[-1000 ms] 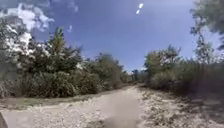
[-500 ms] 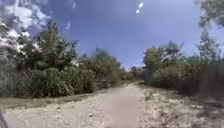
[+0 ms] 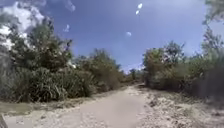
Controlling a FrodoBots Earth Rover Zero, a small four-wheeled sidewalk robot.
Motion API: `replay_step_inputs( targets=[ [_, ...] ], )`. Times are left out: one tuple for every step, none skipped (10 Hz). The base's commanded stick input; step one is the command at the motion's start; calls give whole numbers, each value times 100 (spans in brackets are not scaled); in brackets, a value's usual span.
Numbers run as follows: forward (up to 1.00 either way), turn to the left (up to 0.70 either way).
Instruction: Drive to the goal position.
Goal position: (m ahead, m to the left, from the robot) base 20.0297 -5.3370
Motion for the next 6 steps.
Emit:
replay_step_inputs(
  targets=[
    [85,0],
    [85,0],
    [85,0],
    [85,0],
    [85,-30],
    [85,-8]
  ],
)
